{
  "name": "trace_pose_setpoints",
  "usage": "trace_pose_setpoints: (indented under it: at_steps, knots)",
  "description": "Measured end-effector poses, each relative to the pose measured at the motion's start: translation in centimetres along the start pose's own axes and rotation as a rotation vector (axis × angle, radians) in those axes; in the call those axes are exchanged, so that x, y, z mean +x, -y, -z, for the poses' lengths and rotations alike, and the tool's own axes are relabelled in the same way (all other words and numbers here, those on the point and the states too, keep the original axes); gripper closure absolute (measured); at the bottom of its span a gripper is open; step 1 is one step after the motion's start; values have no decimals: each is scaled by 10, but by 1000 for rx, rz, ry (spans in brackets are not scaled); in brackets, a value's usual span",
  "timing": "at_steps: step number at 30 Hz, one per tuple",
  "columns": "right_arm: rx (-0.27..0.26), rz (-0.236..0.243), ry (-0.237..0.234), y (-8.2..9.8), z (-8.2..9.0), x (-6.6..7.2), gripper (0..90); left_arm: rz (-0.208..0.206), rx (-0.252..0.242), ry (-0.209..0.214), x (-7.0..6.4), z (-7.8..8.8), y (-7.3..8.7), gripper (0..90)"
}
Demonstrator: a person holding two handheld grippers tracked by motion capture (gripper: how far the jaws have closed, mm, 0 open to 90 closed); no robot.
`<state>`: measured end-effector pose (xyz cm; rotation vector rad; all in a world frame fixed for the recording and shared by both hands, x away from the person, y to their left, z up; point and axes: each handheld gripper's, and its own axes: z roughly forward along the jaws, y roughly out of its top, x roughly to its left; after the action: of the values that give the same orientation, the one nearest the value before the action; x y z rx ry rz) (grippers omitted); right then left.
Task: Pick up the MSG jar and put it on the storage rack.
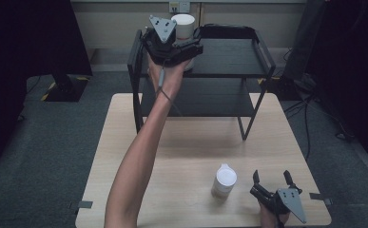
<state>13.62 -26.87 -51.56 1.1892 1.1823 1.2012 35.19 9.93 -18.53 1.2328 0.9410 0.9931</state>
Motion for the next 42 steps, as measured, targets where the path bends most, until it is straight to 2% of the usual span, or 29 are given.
trace_pose_setpoints:
  at_steps: [12,15,18,25,28,32,35,38,42]
  knots:
    - [1,-1,2,0,0,0,0,12,-9,6,2,24,2,0]
    - [0,2,2,0,0,0,0,25,-10,12,2,32,4,0]
    - [0,0,2,0,0,0,0,18,0,16,2,40,7,0]
    - [0,1,4,0,0,1,0,13,-11,35,5,64,21,0]
    - [1,0,10,0,0,2,0,17,0,37,8,73,28,0]
    - [1,1,12,0,0,2,0,0,-2,24,8,85,37,0]
    - [0,1,12,0,0,2,0,9,-14,21,8,94,46,0]
    - [0,1,12,0,0,2,0,-7,-11,4,6,103,54,0]
    - [0,1,11,0,0,2,0,2,-5,-13,7,114,63,0]
